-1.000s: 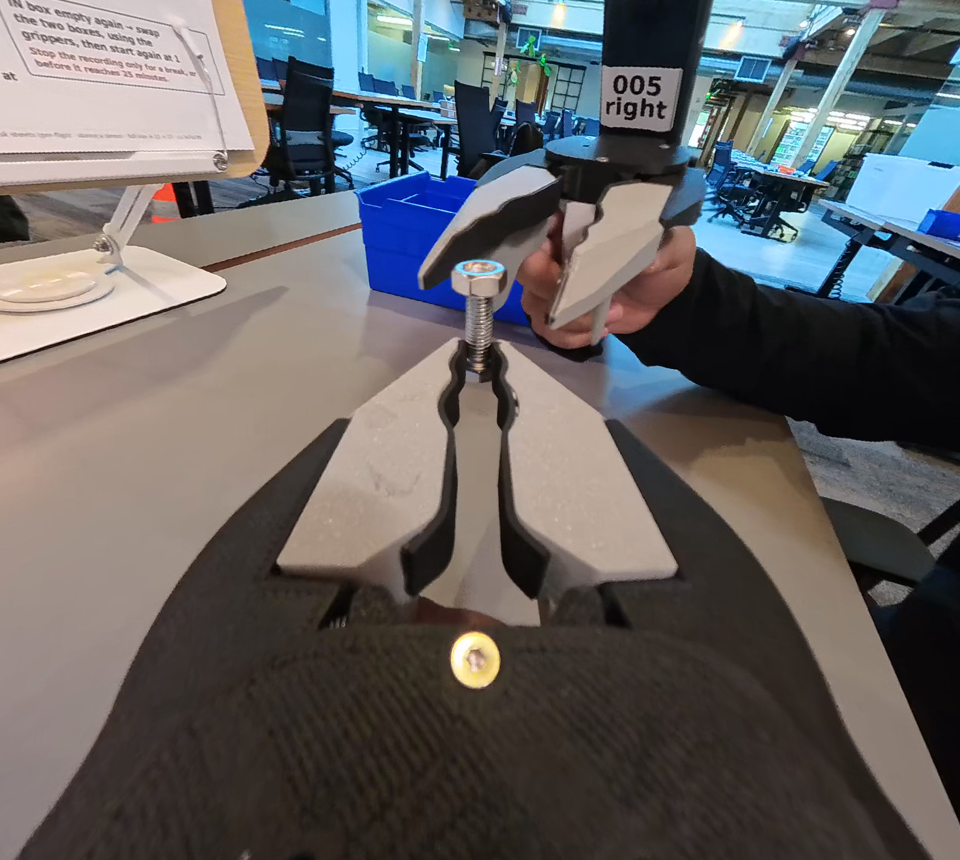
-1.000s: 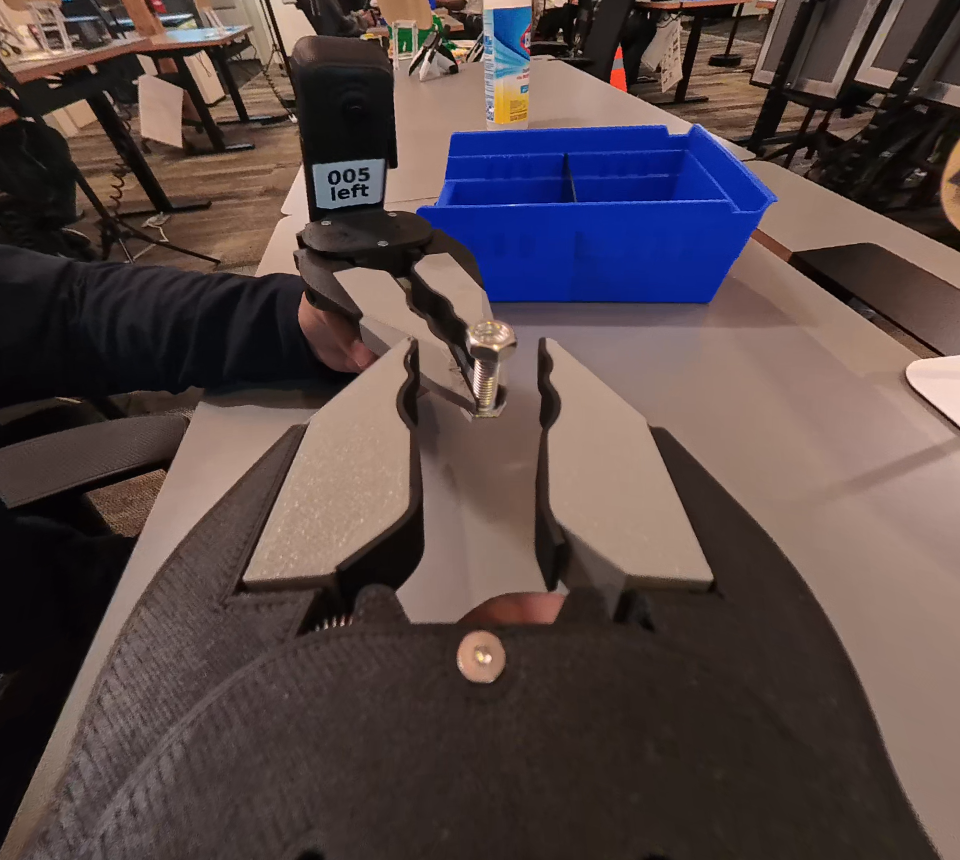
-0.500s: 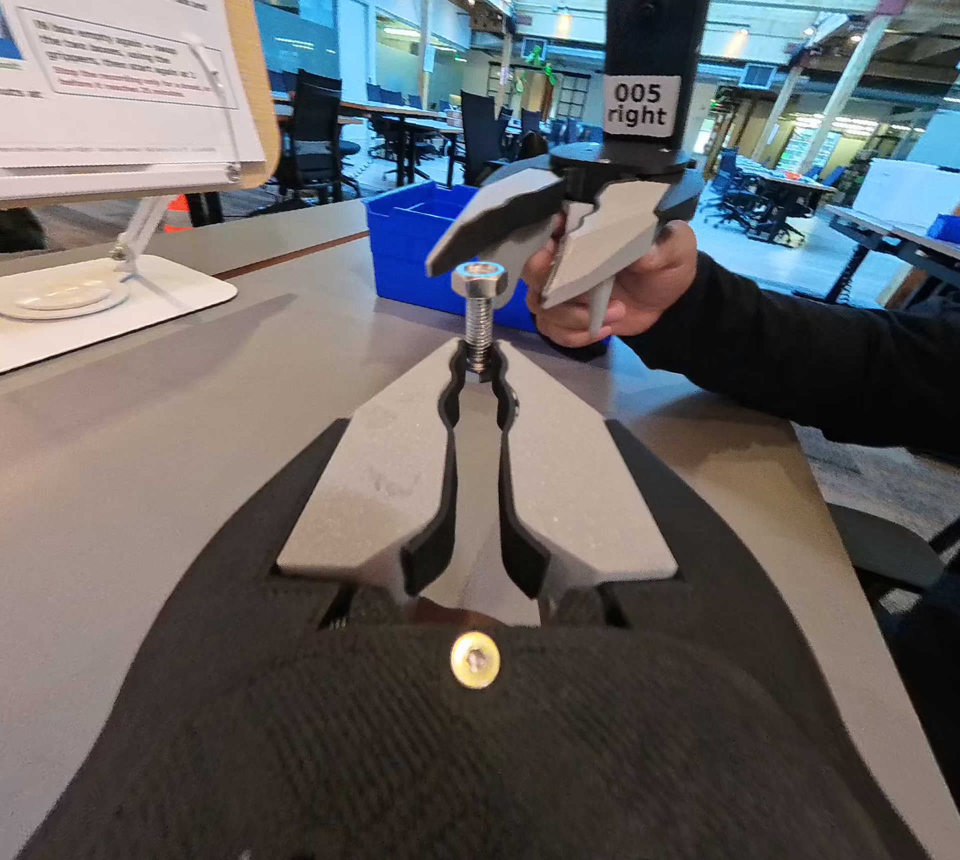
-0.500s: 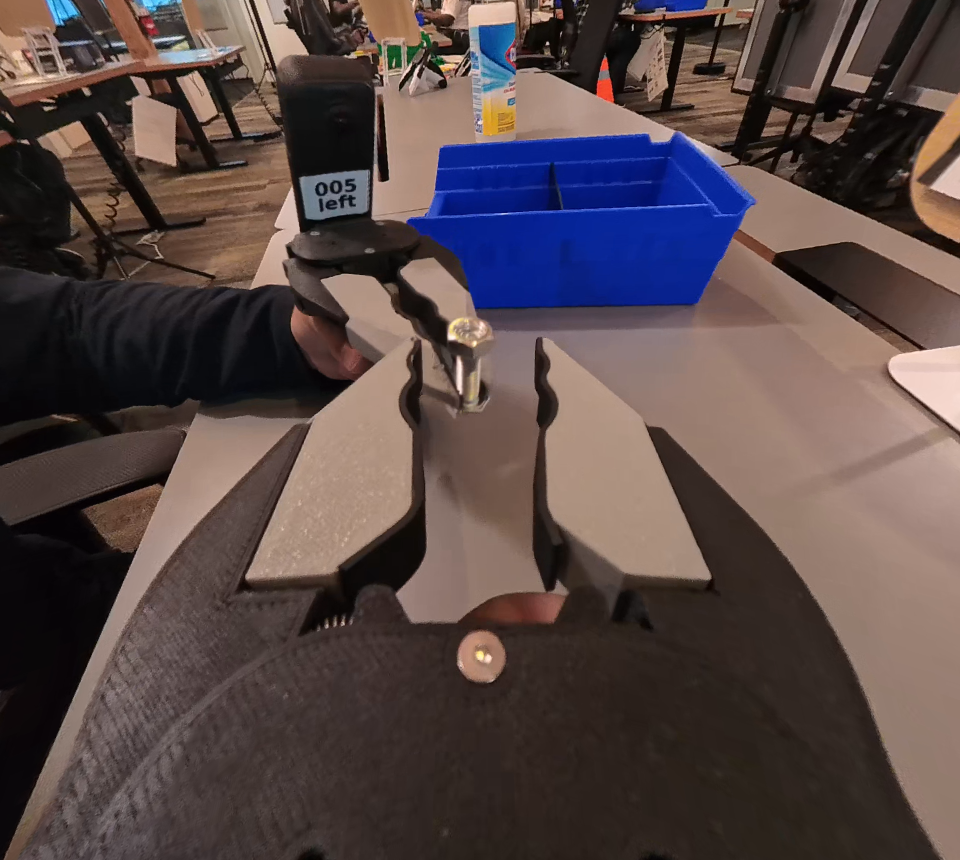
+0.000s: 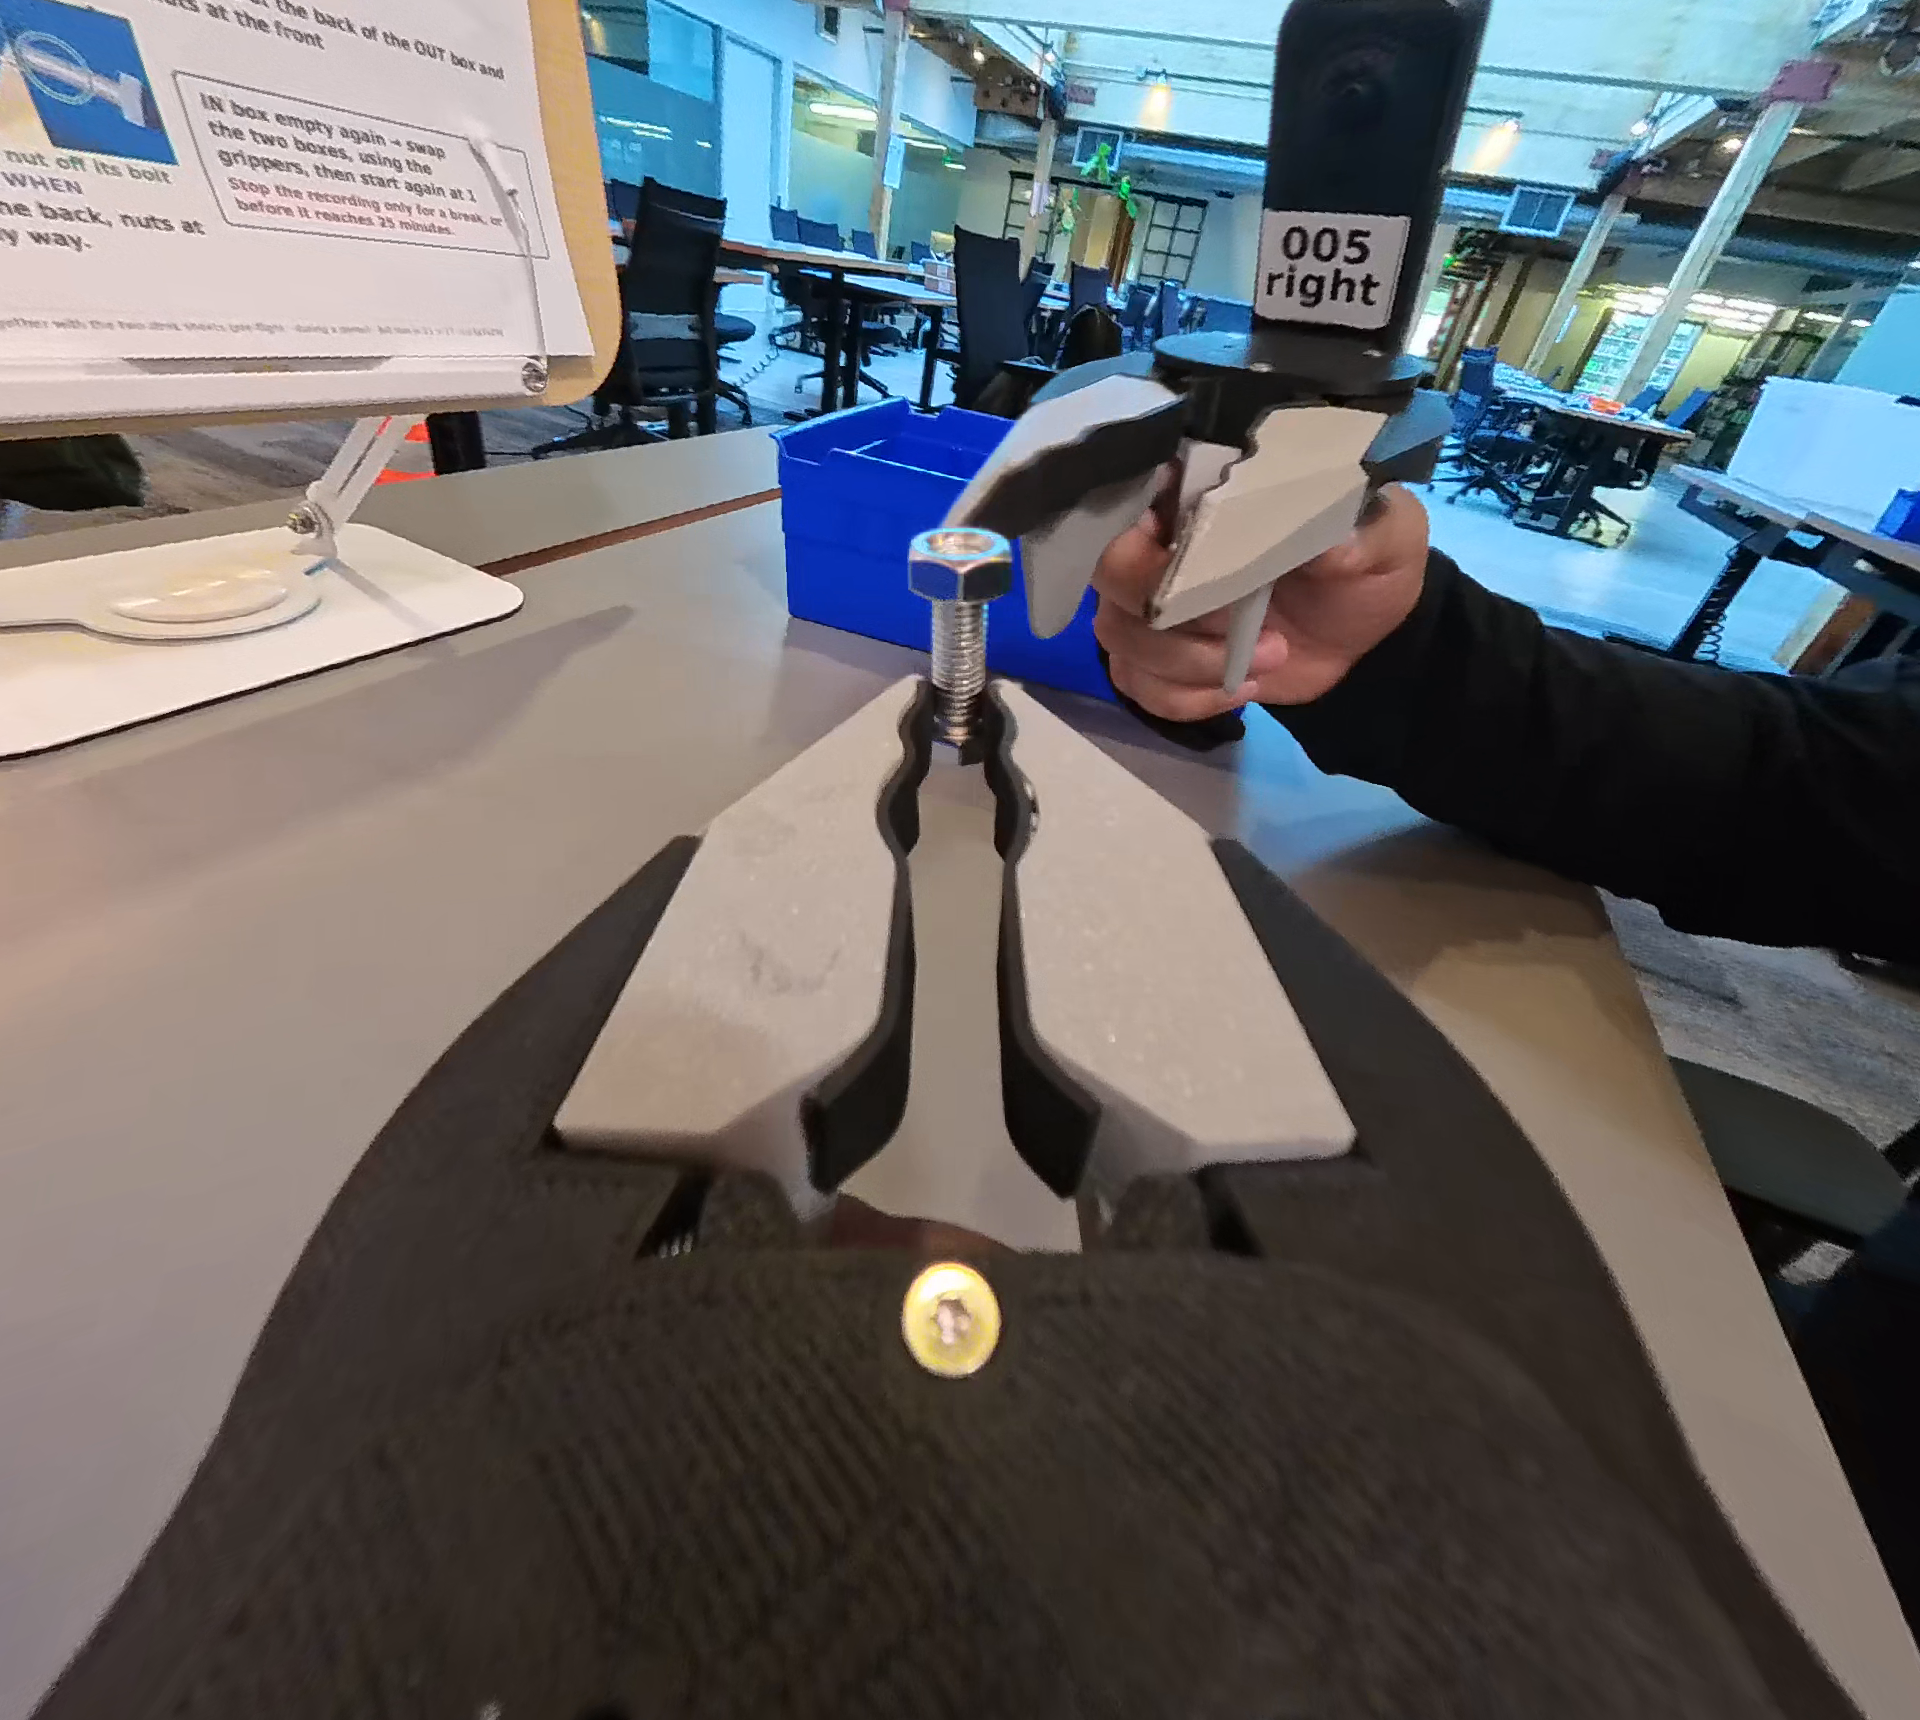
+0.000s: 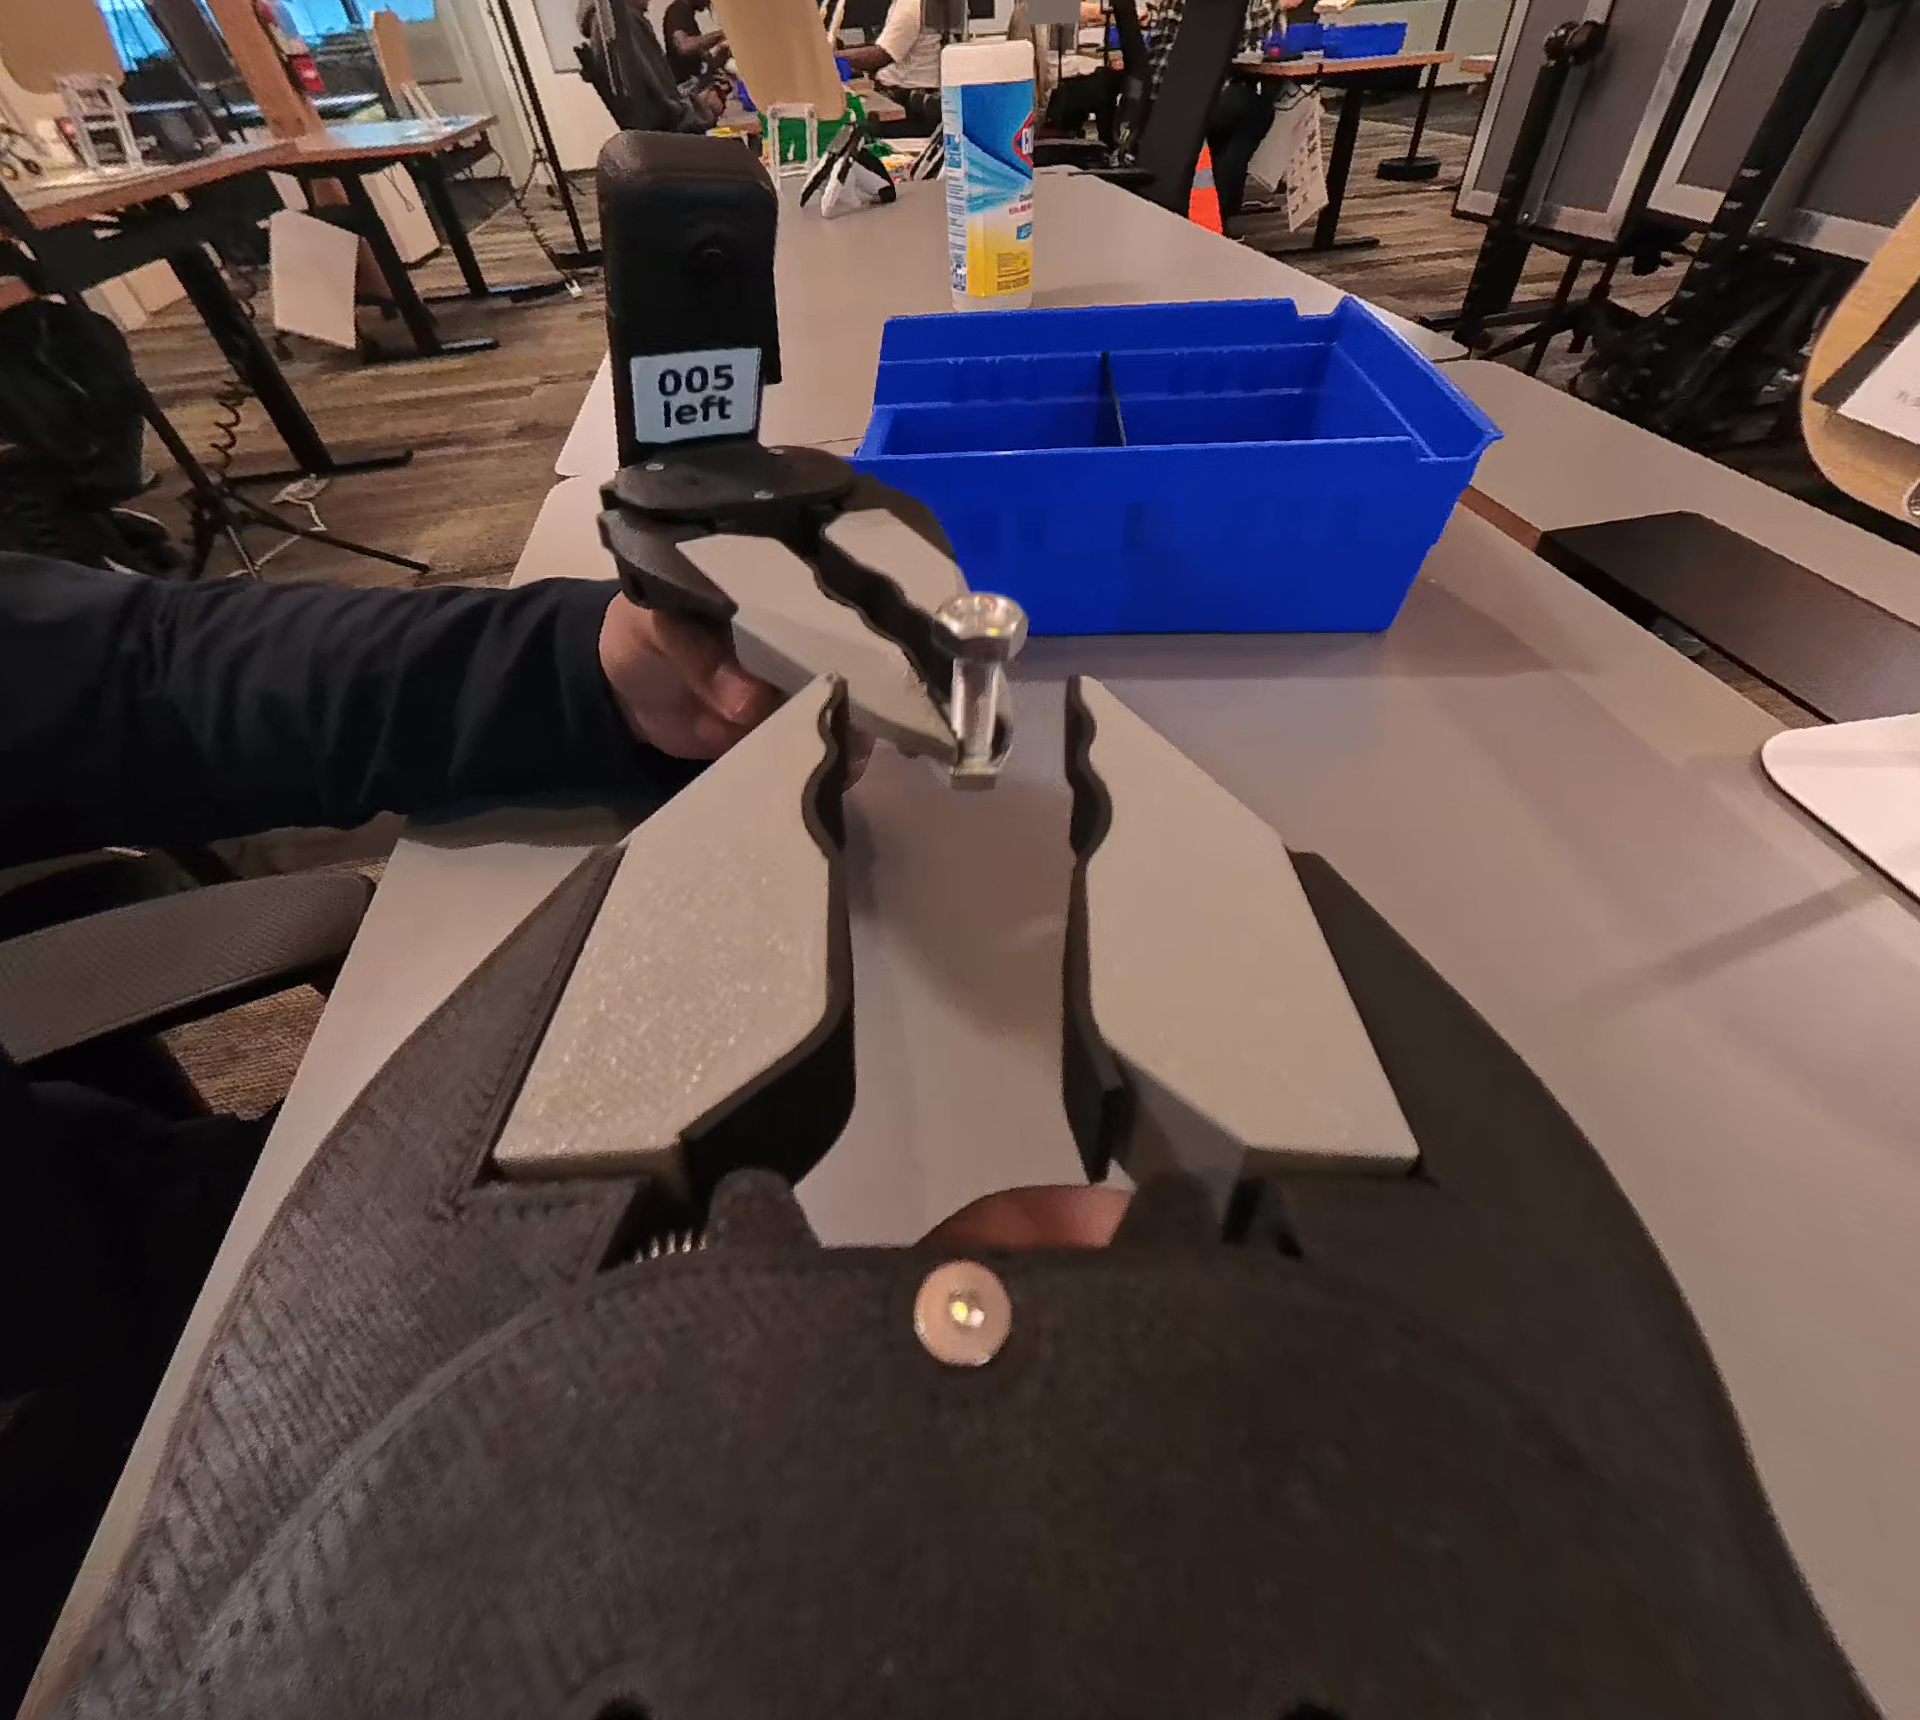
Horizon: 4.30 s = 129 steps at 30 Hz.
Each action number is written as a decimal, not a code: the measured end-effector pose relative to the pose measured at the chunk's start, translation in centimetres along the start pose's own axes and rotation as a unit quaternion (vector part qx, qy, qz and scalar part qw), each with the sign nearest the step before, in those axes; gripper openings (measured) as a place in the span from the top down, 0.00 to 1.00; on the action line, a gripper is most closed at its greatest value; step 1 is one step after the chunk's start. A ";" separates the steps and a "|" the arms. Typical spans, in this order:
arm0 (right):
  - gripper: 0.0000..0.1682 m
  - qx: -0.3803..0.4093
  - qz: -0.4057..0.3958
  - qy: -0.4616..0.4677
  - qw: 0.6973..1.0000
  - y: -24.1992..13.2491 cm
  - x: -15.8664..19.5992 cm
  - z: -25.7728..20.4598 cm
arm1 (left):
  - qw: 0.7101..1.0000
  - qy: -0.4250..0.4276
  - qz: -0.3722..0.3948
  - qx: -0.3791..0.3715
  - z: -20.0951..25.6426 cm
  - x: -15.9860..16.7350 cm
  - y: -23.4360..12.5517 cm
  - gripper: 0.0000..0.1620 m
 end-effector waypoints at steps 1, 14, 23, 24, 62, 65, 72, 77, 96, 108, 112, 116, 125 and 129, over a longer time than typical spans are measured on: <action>0.77 0.002 -0.001 0.000 1.000 0.2 0.1 0.0 | 1.000 0.000 -0.003 0.008 0.3 0.1 0.2 0.96; 0.80 -0.021 -0.022 0.003 1.000 -0.4 0.3 -0.2 | 1.000 -0.007 -0.006 -0.002 -0.1 0.4 0.2 0.96; 0.76 0.003 -0.027 -0.007 1.000 0.8 0.7 -0.2 | 0.999 0.020 -0.037 0.022 1.2 1.0 1.2 0.96; 0.79 0.002 -0.029 -0.008 1.000 0.7 0.8 -0.2 | 0.999 0.021 -0.041 0.023 1.2 1.1 1.2 0.96; 0.84 -0.018 0.000 0.039 0.999 -0.7 0.0 0.9 | 0.999 -0.015 -0.043 -0.017 -0.8 1.2 0.2 0.96; 0.80 0.016 -0.015 0.041 0.999 0.0 0.7 1.7 | 0.999 -0.005 -0.052 0.001 0.1 1.4 0.8 0.96; 0.86 -0.021 -0.039 0.041 0.998 0.5 1.3 0.8 | 0.998 0.001 -0.055 0.008 0.5 1.5 1.1 0.96; 0.87 -0.031 -0.004 0.052 0.998 -0.9 0.0 1.0 | 0.999 -0.030 -0.039 -0.022 -1.1 1.1 0.0 0.96; 0.83 0.009 -0.027 0.017 0.999 0.2 1.0 1.3 | 0.999 -0.039 -0.036 -0.003 -0.3 1.2 0.6 0.96; 0.81 -0.028 -0.015 0.020 0.999 -0.6 0.3 0.4 | 0.997 -0.056 -0.040 -0.027 -1.1 1.8 0.4 0.96; 0.79 0.025 -0.024 0.042 0.999 0.1 1.1 2.1 | 0.998 -0.040 -0.048 0.003 0.3 1.8 1.3 0.96; 0.80 -0.012 -0.056 0.047 0.997 0.7 1.9 1.3 | 0.998 -0.034 -0.052 0.004 0.6 1.8 1.6 0.96; 0.85 0.003 -0.017 0.058 0.998 -0.7 0.7 2.4 | 0.998 -0.053 -0.035 -0.015 -0.6 1.4 0.6 0.96; 0.81 0.006 -0.036 0.061 0.997 0.6 1.5 2.1 | 0.998 -0.042 -0.045 0.007 0.5 1.6 1.4 0.96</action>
Point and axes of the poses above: each gripper's, where its closed fingertips meet, y out along the fingers, x out of its underside, z = x × y across the jaws, the point moved 6 cm from there along -y, back along the fingers, and after that the axes turned 14 degrees about y, right-handed, at the moved point
